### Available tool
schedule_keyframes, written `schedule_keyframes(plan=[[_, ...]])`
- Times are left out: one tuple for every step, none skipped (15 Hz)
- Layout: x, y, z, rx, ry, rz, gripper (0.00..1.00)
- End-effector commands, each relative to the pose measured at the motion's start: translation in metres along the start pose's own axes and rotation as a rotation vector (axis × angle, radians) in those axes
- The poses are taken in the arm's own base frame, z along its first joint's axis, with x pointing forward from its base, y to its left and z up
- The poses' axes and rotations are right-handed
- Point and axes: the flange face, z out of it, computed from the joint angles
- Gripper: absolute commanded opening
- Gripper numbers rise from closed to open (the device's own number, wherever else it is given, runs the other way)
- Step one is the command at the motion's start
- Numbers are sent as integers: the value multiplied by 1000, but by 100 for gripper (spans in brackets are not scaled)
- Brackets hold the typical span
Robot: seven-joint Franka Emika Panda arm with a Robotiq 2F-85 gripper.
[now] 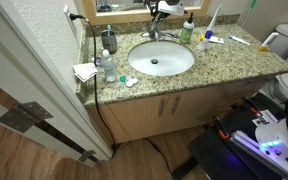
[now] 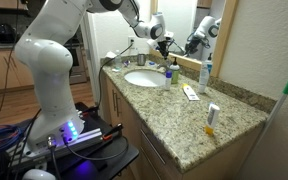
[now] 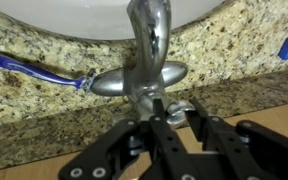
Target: Open the tap
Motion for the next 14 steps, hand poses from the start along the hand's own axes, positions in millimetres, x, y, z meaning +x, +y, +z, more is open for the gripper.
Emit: schedule_keyframes(plan=[[21,0,-34,81,63,54,7],[22,1,-35,89,67,66,7],[23,2,-36,96,68,76,7],[23,3,-37,101,70,83,7],[24,4,-38,107,78,92,7],[26,5,-40,110,83,96,7],[27,6,-42,109,100,94,7],[28,6,-44,108,113,93,7],[30,7,-47,109,128,91,7],[33,8,-51,111,147,89,7],[38,9,-60,118,173,93,7],[44,8,-70,129,202,92,7],[47,7,-80,138,224,93,7],[50,5,-89,146,234,92,7]])
